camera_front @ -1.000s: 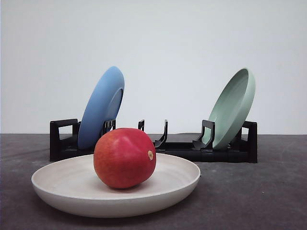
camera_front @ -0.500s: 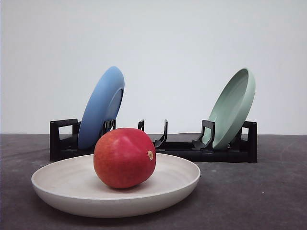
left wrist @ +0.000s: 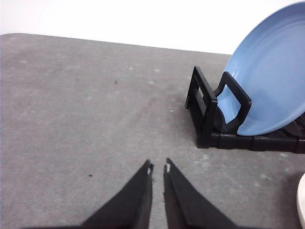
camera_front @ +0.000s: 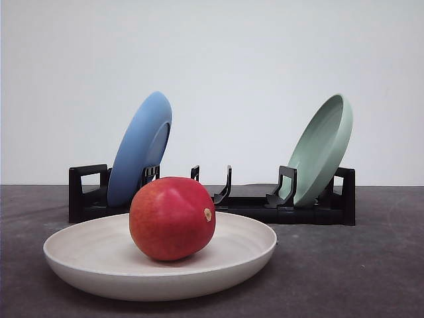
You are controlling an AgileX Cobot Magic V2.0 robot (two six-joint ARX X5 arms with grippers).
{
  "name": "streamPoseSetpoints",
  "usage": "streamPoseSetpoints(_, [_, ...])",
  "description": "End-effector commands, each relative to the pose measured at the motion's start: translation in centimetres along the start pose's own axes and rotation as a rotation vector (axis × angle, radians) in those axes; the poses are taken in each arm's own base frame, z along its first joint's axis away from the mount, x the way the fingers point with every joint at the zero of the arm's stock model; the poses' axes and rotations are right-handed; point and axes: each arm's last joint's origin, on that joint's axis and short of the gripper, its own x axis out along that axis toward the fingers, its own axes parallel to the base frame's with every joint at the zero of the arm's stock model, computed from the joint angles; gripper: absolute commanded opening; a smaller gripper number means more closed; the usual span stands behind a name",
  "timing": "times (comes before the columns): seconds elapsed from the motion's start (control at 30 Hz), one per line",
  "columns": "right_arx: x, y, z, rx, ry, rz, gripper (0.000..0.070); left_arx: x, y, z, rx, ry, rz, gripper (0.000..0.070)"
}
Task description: Place pomegranate in white plate
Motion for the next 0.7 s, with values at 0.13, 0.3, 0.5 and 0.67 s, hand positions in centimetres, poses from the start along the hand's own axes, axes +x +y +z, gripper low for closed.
streamPoseSetpoints(0.13, [0.04,-0.02,-0.07,-0.002,-0.003,-0.003,0.0033,0.11,0.06,-0.39,0.006,0.014,0.006,0.0026])
streamPoseSetpoints(0.3, [0.04,-0.02,-0.07,-0.002,-0.003,-0.003,0.0033,0.11,0.06,-0.39,0.006,0.014,0.006,0.0027])
streamPoseSetpoints(0.5, [0.04,-0.02,-0.07,-0.002,-0.003,-0.003,0.0033,0.11,0.06,-0.39,0.006,0.014,0.006,0.0027])
streamPoseSetpoints(0.67, [0.04,-0.02,-0.07,-0.002,-0.003,-0.003,0.0033,0.11,0.06,-0.39,0.006,0.014,0.006,0.0026])
